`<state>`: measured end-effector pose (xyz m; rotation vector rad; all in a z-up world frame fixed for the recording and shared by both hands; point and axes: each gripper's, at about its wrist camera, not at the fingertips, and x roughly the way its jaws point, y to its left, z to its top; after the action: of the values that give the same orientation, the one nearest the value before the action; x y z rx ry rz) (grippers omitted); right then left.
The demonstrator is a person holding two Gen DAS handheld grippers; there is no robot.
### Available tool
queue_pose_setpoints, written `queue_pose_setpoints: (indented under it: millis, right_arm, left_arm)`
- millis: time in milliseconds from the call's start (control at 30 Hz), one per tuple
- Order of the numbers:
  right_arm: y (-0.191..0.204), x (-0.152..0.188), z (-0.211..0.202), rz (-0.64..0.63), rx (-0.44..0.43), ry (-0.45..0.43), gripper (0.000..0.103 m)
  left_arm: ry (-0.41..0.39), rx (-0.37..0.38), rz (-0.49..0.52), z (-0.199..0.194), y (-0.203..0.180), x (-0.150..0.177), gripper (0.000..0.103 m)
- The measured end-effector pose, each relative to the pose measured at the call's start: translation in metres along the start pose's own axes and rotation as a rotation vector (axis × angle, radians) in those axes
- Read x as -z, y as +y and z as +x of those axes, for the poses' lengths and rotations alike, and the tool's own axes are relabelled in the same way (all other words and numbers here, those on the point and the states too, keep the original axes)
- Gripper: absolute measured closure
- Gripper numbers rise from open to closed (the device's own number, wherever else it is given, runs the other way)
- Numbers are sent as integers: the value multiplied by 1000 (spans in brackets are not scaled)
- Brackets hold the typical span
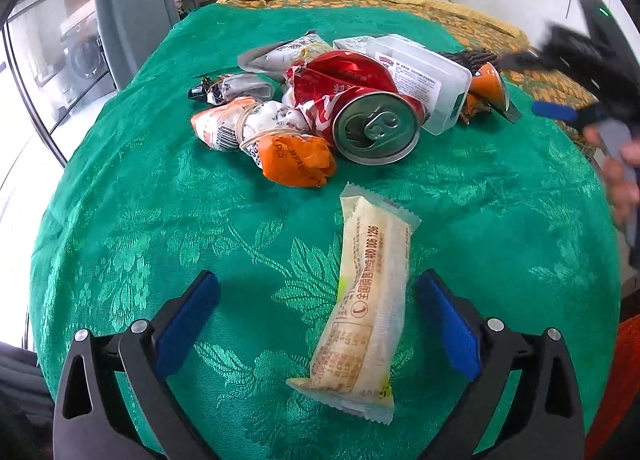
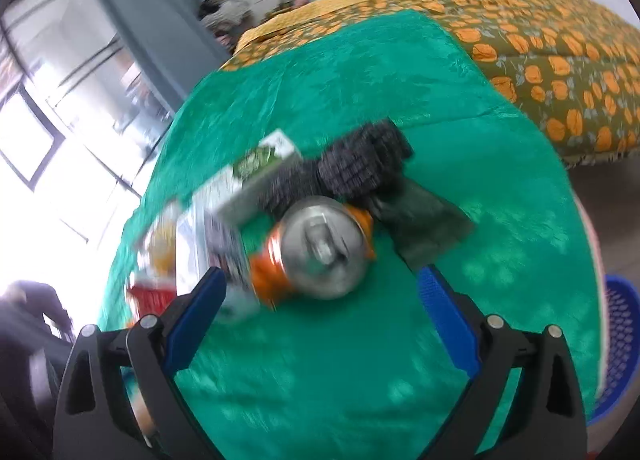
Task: Collect trash
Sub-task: 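Grasp the crushed orange can with the right tool while the left tool holds the snack bar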
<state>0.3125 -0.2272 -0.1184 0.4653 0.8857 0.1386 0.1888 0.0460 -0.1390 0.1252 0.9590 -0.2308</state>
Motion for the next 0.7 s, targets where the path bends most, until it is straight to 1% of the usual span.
queue_pose_setpoints:
  millis: [67,133,167,200,233,267,433,467,533,567,600,633,700]
  right_arm:
    - [2,-7,14,60,9,7,9]
    - [0,-7,24,106,25,28,9]
    - [-4,-5,28,135,29,42,14]
    - [-7,-4,28,154,24,41,35]
    - [-9,-2,25,161,17,36,39]
    - [-11,0,20,156,4,29,39]
    - [-12,10,-16,31,-70,27,40]
    - [-12,15,-27,-15,-106,42,40]
    - [-13,24,-41,-83,-135,65,40]
    - [-15,31,-50,-119,-156,87,40]
    - [-19,41,-56,-146,-204,124,40]
    - [-21,48,-57,-162,-228,150,40]
    - [-31,65,-62,-220,-243,208,40]
  left_arm:
    - [0,1,-1,0,0,0,5]
    - [0,0,-1,0,0,0,5]
    - [0,1,-1,0,0,0,5]
    - [0,1,-1,0,1,0,5]
    - [0,1,-2,0,0,0,5]
    - [0,1,-1,0,1,0,5]
    - [0,0,-1,0,0,0,5]
    - [0,0,-2,0,0,0,5]
    - [0,0,-2,0,0,0,5]
    - [0,-1,-1,1,0,0,5]
    - [0,-1,-1,1,1,0,5]
    - [0,-2,0,1,1,0,5]
    - [0,-3,0,2,1,-1,5]
